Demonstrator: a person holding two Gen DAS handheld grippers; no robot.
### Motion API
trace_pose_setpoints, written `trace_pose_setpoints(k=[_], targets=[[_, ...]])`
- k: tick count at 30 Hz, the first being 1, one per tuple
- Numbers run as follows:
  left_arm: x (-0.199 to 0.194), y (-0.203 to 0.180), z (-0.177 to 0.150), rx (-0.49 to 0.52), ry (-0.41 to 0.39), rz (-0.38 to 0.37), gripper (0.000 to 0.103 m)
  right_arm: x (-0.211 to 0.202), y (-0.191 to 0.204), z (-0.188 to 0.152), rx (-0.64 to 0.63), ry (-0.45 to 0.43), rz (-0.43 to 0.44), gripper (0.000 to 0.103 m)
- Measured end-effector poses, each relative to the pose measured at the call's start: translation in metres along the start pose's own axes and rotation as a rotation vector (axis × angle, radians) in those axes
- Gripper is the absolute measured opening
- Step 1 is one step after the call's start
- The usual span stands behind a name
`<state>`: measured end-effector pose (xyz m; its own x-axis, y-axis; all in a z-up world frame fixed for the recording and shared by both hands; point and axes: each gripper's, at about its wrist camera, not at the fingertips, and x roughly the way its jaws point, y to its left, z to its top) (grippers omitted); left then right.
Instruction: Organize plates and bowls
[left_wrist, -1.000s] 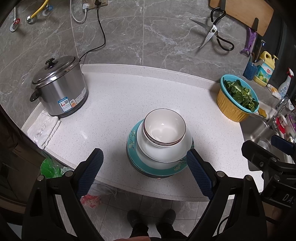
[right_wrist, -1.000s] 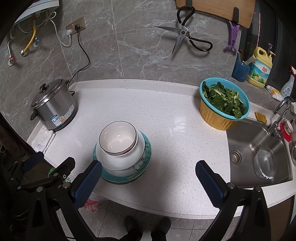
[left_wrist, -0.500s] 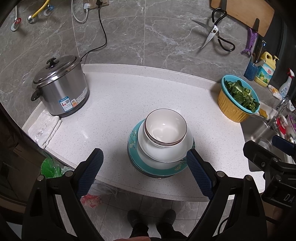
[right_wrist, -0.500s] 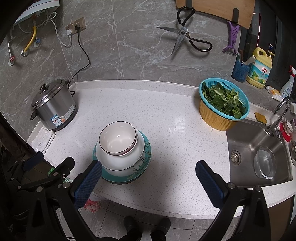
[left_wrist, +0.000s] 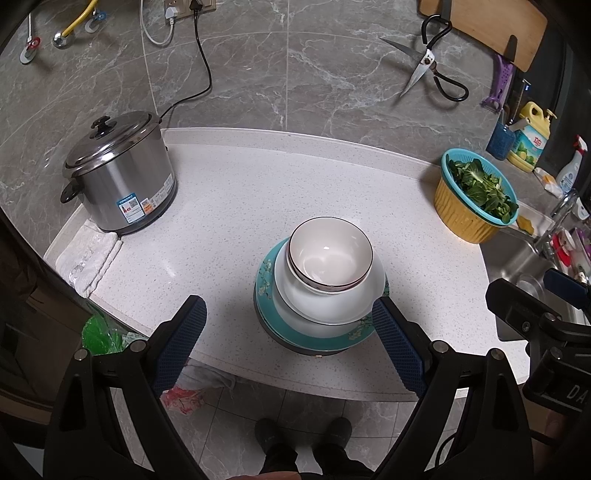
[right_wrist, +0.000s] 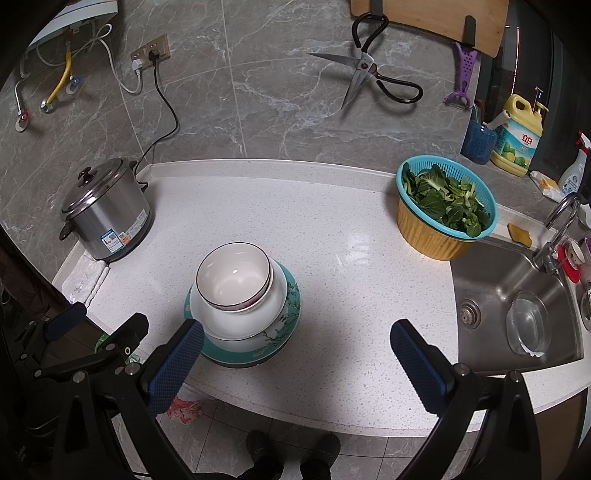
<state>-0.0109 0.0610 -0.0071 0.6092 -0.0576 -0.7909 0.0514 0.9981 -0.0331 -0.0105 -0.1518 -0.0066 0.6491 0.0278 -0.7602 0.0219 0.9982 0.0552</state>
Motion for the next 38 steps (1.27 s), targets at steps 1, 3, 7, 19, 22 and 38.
trace_pose_setpoints(k=[1, 3, 7, 19, 22, 38], targets=[[0.000, 0.001, 0.000, 0.000, 0.000, 0.000, 0.091, -0.001, 0.001, 0.000, 0.000, -0.001, 0.000, 0.103], [0.000, -0.001, 0.000, -0.001, -0.001, 0.002, 0.091, 0.000, 0.001, 0.000, 0.000, 0.000, 0.000, 0.103], [0.001, 0.000, 0.001, 0.000, 0.001, 0.001, 0.091, 0.000, 0.001, 0.000, 0.000, 0.000, -0.001, 0.103], [0.009, 0.004, 0.008, 0.007, -0.001, 0.006, 0.091, 0.001, 0.001, 0.001, -0.001, 0.002, -0.001, 0.103], [0.011, 0.004, 0.011, 0.006, -0.006, 0.012, 0.091, 0.002, 0.000, 0.001, -0.003, 0.002, -0.001, 0.103], [0.015, 0.003, 0.013, 0.011, -0.012, 0.016, 0.091, 0.007, -0.003, 0.004, -0.010, 0.006, 0.003, 0.103]])
